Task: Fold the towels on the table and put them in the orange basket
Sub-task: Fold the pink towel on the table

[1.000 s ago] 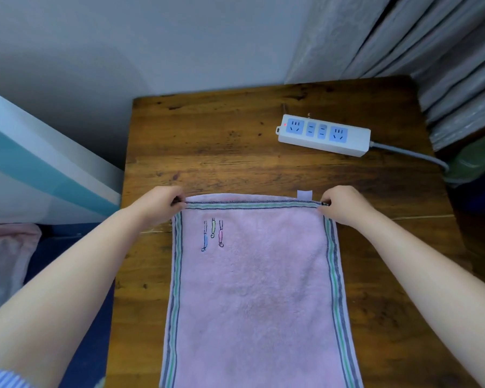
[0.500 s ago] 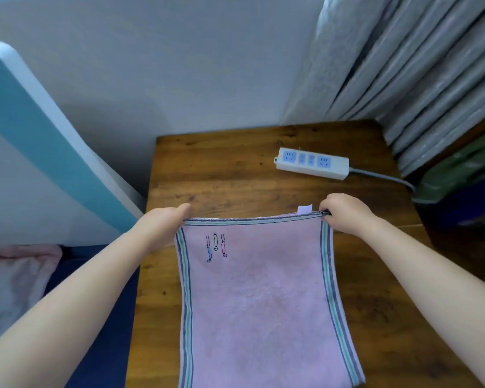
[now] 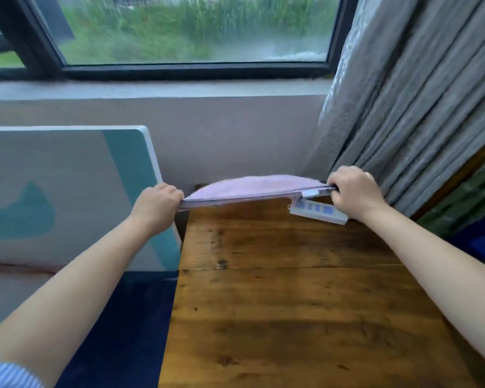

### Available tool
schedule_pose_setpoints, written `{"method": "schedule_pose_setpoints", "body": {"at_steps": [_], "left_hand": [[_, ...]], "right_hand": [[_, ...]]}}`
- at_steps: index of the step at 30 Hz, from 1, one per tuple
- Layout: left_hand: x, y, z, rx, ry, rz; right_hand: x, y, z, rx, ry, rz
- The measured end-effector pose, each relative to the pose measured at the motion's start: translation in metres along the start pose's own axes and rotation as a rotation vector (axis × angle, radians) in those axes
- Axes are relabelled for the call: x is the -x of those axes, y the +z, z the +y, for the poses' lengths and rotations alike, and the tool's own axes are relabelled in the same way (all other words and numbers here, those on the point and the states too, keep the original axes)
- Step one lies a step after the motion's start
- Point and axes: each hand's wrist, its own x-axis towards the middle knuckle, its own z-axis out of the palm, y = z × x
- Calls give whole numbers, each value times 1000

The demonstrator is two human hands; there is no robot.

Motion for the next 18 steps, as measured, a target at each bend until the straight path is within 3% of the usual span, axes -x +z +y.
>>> {"method": "schedule_pose_setpoints", "body": {"at_steps": [2,5,8,11,14,16,18], "left_hand": [[12,5,-4,8,30,-2],[26,6,-6,58,3,93],[38,4,-5,188,-99,33],[39,-1,-8,204,-31,-12],[34,-7,-7,205,-8,-89],[26,-12,-2,153,-85,-183],[20,-21,4,24,-117,-139]], "right_hand": [[5,1,-4,-13,-27,-50],[9,-8,-9,-75,-11,84],[13,-13,-10,-58,-47,87],[15,-19,-5,-2,-129,-34],[12,-25,-2,79,-80,-253],[8,-27,-5,100,-40,-262],[2,-26,-9,117,-8,-201]]}}
